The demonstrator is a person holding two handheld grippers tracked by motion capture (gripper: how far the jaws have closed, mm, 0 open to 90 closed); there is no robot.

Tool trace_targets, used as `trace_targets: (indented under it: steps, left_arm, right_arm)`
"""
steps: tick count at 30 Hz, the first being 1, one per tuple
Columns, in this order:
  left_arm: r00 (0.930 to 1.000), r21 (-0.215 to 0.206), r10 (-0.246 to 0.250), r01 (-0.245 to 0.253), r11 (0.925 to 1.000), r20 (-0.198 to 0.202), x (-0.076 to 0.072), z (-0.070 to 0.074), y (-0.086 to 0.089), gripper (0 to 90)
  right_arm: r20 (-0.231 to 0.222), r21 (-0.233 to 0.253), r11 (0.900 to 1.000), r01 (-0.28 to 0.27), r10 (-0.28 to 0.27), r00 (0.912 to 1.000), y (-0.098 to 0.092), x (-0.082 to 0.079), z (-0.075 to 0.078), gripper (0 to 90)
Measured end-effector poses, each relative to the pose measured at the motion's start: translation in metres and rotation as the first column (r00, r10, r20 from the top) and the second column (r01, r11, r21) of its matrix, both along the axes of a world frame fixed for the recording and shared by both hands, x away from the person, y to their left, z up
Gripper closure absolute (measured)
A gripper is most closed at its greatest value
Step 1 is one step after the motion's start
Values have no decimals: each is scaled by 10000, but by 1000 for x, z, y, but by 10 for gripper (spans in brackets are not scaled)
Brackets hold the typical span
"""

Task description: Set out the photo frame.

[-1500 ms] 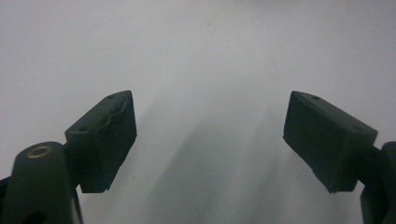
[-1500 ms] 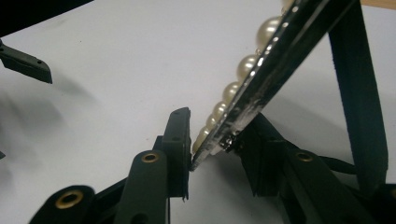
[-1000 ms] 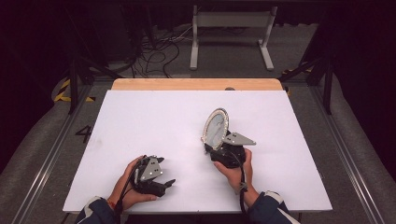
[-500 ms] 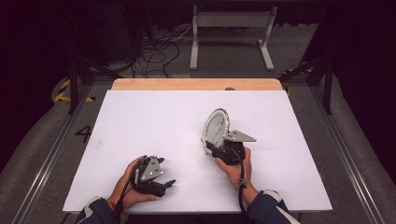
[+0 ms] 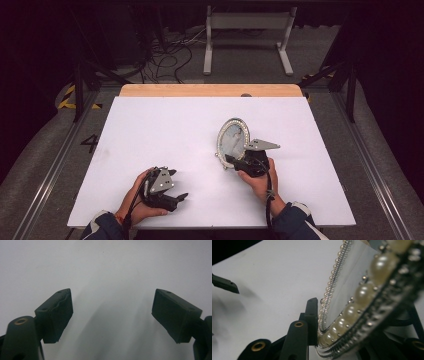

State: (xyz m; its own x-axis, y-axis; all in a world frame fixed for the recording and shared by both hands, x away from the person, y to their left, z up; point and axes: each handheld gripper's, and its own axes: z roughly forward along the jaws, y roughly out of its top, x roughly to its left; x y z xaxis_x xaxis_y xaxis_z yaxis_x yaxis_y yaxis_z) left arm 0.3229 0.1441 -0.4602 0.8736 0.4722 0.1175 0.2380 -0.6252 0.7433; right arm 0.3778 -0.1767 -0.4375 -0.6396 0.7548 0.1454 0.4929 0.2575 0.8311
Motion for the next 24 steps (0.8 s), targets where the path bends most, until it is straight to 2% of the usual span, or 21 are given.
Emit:
trace_targets:
  steps: [6, 10, 11, 12, 15, 16, 17, 19, 24]
  left_arm:
    - [10000, -23, -30, 30, 10000, -59, 2, 0, -1, 177]
    - [9999, -53, 42, -43, 10000, -103, 9, 1, -3, 179]
    - [9999, -53, 42, -43, 10000, -103, 9, 1, -3, 178]
    - [9999, -124, 99, -101, 9999, -105, 13, 2, -4, 178]
    - [9996, -416, 173, -181, 9990, -205, 28, 5, -7, 177]
    - [9994, -553, 218, -232, 9982, -250, 32, 7, -8, 176]
    - [9993, -666, 234, -254, 9975, -307, 35, 8, -8, 176]
    - [9991, -751, 215, -241, 9969, -358, 38, 9, -9, 173]
    - [9996, -719, 16, -35, 9974, -275, 44, 12, -16, 172]
  right_arm:
    - [75, -90, 9999, -111, 112, 9999, -3, -1, 0, 726]
    - [319, 93, 9998, -156, 153, 9994, -5, -2, 2, 624]
    - [319, 93, 9998, -156, 153, 9994, -5, -2, 2, 624]
    - [395, 151, 9999, -1, -5, 9992, -7, -5, 4, 605]
    - [533, 219, 9997, -56, 45, 9986, -9, -8, 5, 603]
    - [565, 383, 9992, -125, 103, 9983, -10, -8, 5, 608]
    - [547, 767, 9967, -259, 217, 9983, -12, -7, 4, 600]
    - [460, 1183, 9927, -235, 182, 9988, -13, -4, 1, 628]
    - [-25, 1212, 9924, -201, 205, 9998, -7, 5, -12, 707]
